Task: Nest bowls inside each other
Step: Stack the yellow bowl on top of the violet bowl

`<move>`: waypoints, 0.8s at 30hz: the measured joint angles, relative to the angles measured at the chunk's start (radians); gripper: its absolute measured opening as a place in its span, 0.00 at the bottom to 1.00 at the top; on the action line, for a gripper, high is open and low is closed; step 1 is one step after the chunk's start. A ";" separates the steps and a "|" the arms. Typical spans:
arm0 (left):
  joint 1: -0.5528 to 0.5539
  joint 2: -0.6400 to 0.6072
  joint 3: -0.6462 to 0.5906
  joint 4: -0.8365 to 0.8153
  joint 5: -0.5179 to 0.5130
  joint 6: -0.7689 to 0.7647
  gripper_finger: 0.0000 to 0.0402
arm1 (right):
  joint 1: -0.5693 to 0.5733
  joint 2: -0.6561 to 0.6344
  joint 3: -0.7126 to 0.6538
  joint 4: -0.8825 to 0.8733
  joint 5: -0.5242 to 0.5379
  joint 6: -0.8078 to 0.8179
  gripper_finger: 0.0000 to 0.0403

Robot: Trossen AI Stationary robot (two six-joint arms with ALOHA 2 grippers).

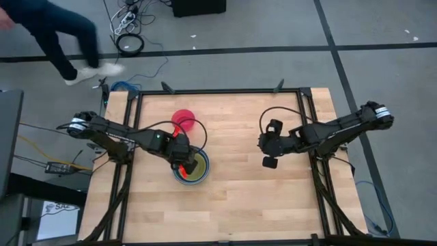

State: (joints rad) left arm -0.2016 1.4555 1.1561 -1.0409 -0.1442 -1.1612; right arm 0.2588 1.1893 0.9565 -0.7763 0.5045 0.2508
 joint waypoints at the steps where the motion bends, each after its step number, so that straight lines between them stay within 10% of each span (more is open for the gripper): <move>1: 0.000 0.000 0.000 0.000 0.000 -0.001 0.20 | 0.000 0.003 0.000 0.007 0.000 -0.005 0.26; 24: 0.000 0.000 0.000 0.011 0.018 -0.018 0.34 | 0.000 0.002 0.000 0.031 0.001 -0.019 0.26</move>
State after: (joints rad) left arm -0.2016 1.4555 1.1557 -1.0300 -0.1265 -1.1793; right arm 0.2585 1.1915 0.9565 -0.7449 0.5053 0.2317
